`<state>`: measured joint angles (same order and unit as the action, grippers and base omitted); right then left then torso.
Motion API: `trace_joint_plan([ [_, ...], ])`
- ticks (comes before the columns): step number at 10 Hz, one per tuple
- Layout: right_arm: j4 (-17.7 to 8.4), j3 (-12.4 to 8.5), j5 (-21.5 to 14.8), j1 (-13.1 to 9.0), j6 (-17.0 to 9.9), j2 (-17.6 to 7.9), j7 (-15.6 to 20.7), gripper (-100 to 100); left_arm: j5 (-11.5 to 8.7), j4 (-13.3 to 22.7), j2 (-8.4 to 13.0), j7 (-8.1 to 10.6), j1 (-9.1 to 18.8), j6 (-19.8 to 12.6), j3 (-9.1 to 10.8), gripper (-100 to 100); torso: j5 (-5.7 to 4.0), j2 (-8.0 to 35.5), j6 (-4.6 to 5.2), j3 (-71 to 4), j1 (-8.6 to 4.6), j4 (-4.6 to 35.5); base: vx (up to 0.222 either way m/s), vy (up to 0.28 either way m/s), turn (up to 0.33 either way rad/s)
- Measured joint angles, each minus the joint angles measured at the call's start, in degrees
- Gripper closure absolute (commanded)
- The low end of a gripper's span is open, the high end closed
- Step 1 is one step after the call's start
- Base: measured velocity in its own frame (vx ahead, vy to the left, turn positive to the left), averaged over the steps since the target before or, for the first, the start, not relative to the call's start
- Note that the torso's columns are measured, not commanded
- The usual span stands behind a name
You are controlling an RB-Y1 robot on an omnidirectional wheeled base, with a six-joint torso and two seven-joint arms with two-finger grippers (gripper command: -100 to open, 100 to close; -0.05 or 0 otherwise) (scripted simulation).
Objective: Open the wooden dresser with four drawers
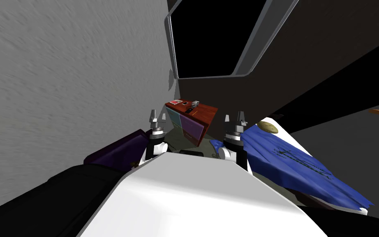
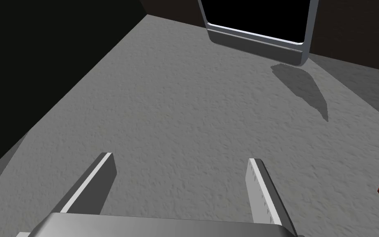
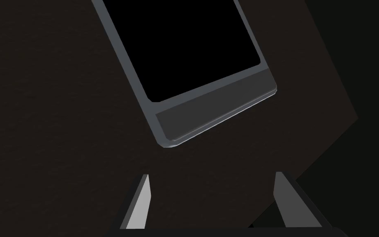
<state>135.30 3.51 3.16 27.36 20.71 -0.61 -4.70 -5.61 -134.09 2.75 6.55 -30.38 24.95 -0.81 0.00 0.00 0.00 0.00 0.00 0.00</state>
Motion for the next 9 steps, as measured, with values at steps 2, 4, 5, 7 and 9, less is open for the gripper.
trace_joint_plan([
  [2,0.0,0.0,0.0,0.0,0.0,0.0,0.0,0,0.0,0.0,0.0,0.0,0.0,0.0,0.0,0,0.0,6.0,0.0,-12.0,0.0,6.0,0.0,0.0,0.0],
  [4,0.0,0.0,0.0,0.0,0.0,0.0,0.0,0,0.0,0.0,0.0,0.0,0.0,0.0,0.0,0,0.0,14.2,0.0,-28.5,0.0,14.2,0.0,0.0,0.0],
  [5,0.0,0.0,0.0,0.0,0.0,0.0,0.0,0,0.0,0.0,0.0,0.0,0.0,0.0,0.0,0,0.0,18.5,0.0,-36.9,0.0,18.5,0.0,0.0,0.0],
  [7,0.0,0.0,0.0,0.0,0.0,0.0,0.0,0,0.0,0.0,0.0,0.0,0.0,0.0,0.0,0,0.0,26.9,0.0,-53.8,0.0,26.9,0.0,0.0,0.0],
  [9,0.0,0.0,0.0,0.0,0.0,0.0,0.0,0,0.0,0.0,0.0,0.0,0.0,0.0,0.0,0,0.0,35.4,0.0,-70.7,0.0,35.4,0.0,0.0,0.0],
])
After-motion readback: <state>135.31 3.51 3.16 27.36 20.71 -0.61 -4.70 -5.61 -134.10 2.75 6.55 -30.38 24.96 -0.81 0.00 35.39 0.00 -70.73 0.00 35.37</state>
